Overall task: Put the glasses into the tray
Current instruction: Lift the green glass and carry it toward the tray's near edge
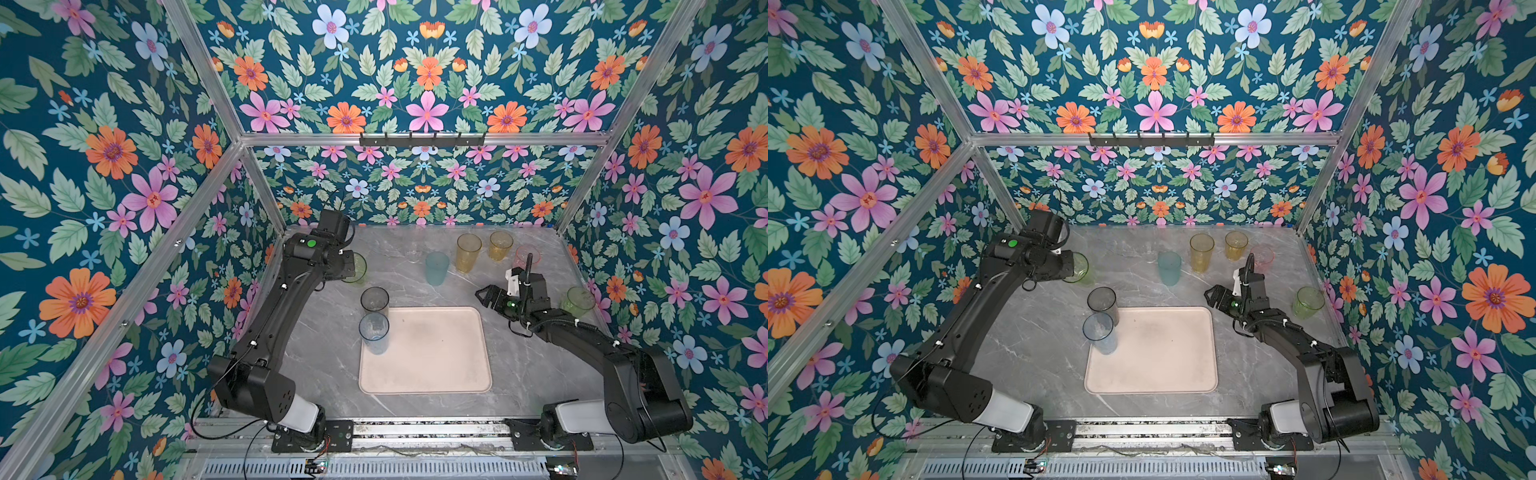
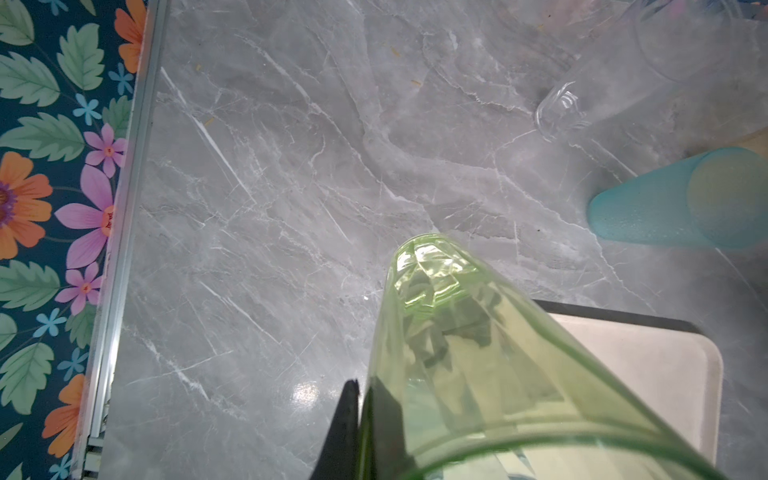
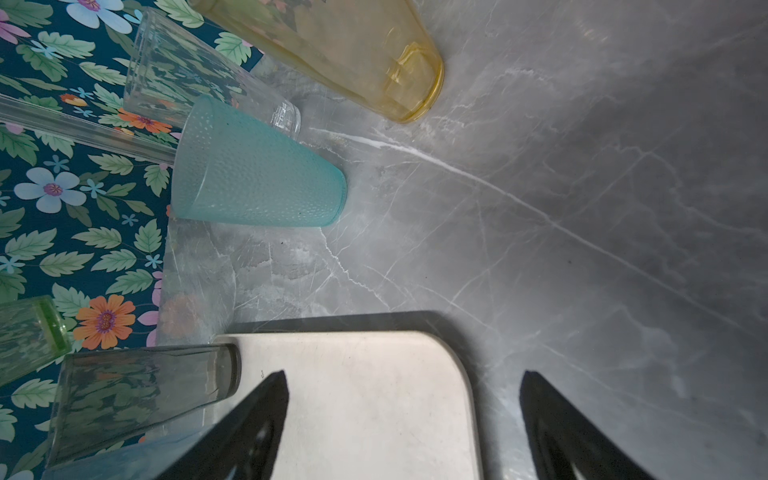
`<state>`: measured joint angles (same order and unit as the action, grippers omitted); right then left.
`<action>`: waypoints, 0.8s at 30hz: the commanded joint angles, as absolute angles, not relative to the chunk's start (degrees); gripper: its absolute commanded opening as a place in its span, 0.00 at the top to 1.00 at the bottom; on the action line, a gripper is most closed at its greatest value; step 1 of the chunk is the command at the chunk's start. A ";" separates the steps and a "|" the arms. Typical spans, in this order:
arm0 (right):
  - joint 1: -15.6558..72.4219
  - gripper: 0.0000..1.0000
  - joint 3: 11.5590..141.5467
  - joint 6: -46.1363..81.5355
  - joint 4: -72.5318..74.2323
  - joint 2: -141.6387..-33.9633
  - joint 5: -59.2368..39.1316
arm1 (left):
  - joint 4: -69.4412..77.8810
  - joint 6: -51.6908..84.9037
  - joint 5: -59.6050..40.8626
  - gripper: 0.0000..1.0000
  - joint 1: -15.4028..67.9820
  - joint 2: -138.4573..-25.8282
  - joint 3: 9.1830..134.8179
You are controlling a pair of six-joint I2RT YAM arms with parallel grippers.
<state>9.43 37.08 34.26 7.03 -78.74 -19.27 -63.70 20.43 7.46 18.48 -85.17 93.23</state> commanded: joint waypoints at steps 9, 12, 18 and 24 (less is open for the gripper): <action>9.49 0.12 37.49 34.50 7.10 -78.79 -19.07 | -68.46 22.06 11.77 1.00 18.48 -79.64 89.33; 9.50 0.12 37.44 34.45 7.04 -78.73 -18.95 | -70.63 22.15 12.11 1.00 18.46 -78.19 88.54; 9.51 0.12 37.52 34.50 7.19 -78.94 -18.98 | -76.01 22.90 12.98 1.00 18.48 -74.56 86.01; 9.49 0.12 37.62 34.47 7.43 -79.60 -18.90 | -79.76 24.13 11.37 1.00 18.61 -69.62 81.23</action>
<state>9.43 37.08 34.26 7.03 -79.22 -19.27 -76.53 22.90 11.79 18.48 -70.94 82.50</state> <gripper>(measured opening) 0.884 0.094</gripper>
